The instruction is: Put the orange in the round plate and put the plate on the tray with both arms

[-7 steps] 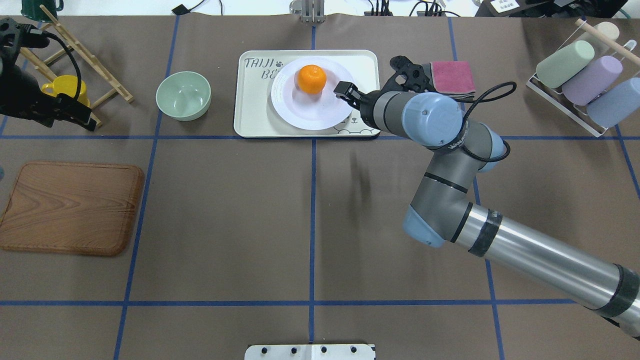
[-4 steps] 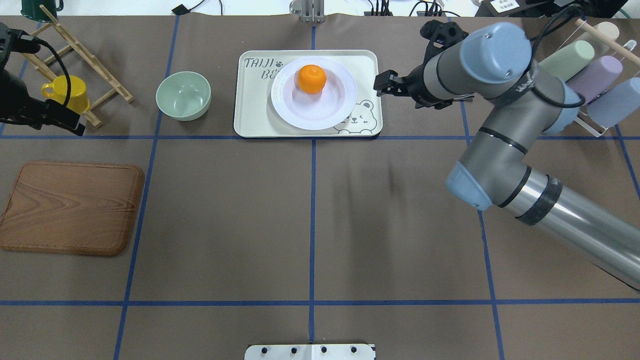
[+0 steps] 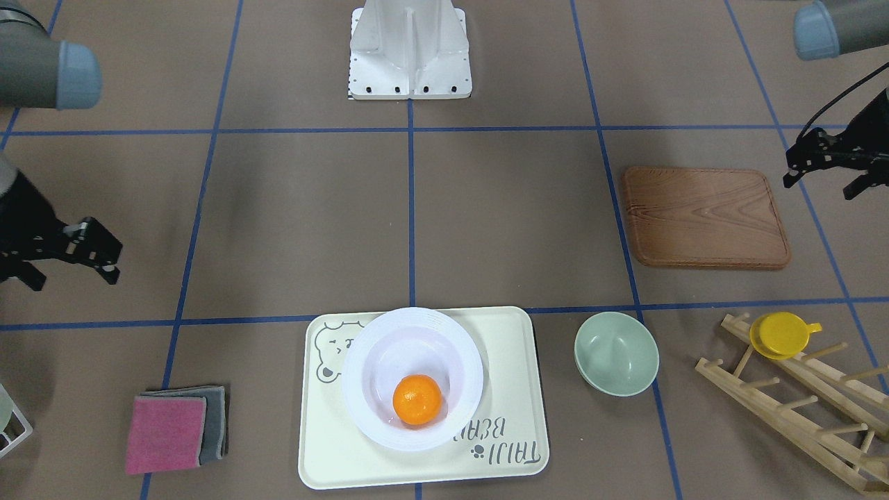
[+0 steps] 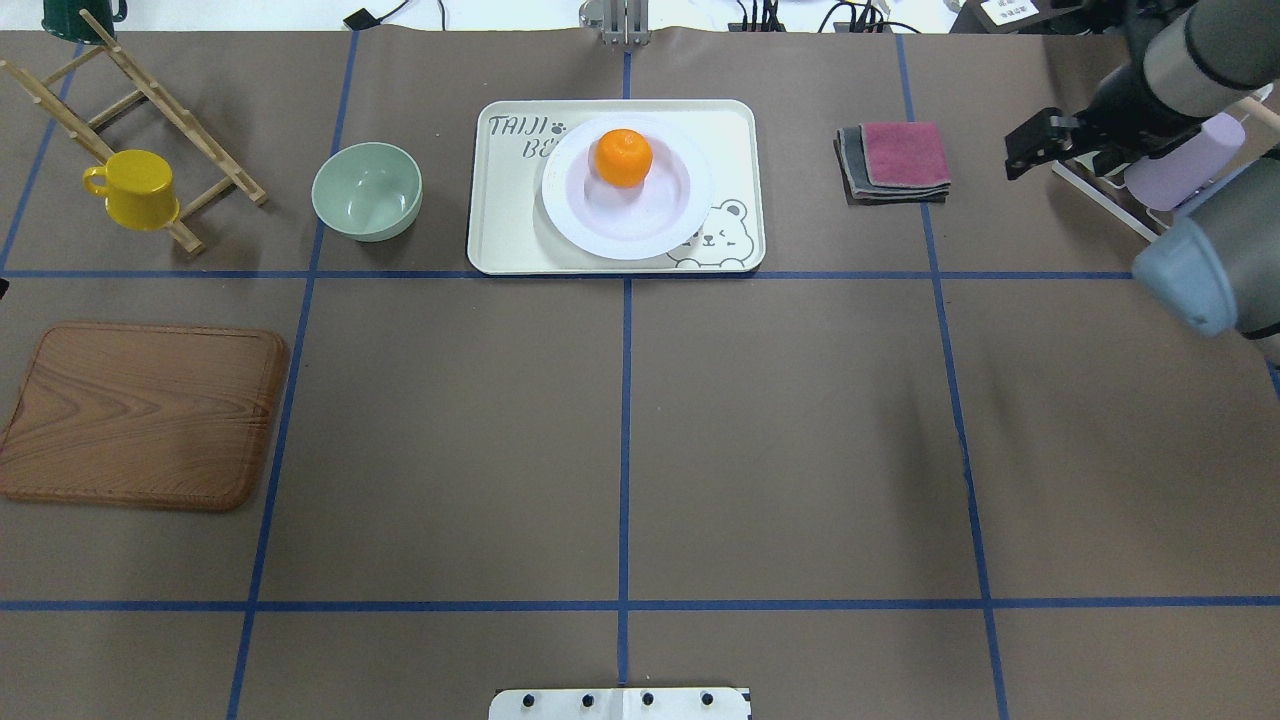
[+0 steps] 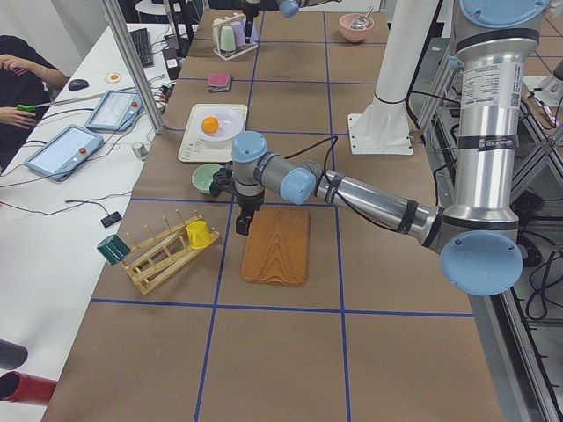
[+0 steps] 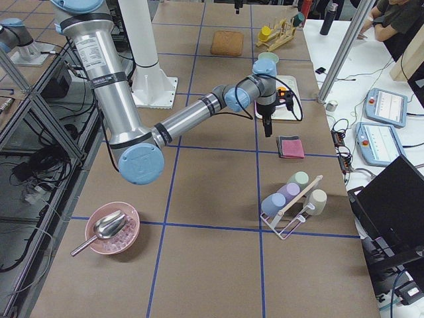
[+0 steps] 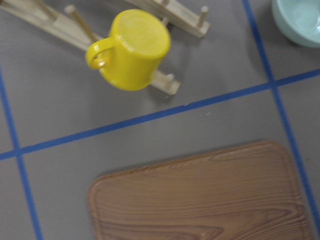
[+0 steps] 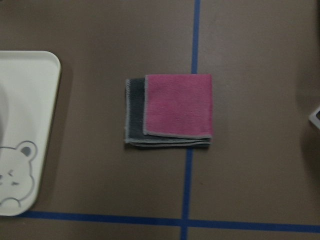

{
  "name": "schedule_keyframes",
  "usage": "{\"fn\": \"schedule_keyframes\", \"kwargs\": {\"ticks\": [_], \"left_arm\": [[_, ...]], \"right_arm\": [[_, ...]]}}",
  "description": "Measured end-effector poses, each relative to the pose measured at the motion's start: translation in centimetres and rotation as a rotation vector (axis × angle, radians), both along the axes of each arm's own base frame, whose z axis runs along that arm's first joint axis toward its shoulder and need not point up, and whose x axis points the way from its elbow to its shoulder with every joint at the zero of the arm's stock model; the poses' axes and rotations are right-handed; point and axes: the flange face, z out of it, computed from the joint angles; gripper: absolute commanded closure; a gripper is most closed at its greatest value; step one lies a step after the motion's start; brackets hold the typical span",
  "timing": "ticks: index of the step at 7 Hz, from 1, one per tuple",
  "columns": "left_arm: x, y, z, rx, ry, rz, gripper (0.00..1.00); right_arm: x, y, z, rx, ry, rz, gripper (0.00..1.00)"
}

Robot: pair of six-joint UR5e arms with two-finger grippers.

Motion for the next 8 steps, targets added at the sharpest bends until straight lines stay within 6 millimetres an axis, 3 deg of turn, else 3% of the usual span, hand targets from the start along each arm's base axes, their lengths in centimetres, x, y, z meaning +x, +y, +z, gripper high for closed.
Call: {"fn": "schedule_keyframes", "kwargs": {"ticks": [2,4,6,8], "left_arm": [[-2.2,2.3,3.3,-0.019,-0.016,-0.003,0.01],[-3.2,4.7,5.7,-0.029,-0.019,-0.006,0.01],[-3.6,5.2,6.4,-0.038,-0.022,-0.011,0.01],[-3.7,5.2,6.9,-0.047,-0.025,-0.012,0.01]], "right_arm": [[8.3,3.2,9.2,-0.006,0.023,-0.104,0.00],[13.1,6.6,15.0,-0.031,0.047,-0.129,0.00],[15.1,8.4,17.1,-0.058,0.053,-0.119,0.00],[15.9,9.0,17.7,-0.063,0.054,-0.113,0.00]]}}
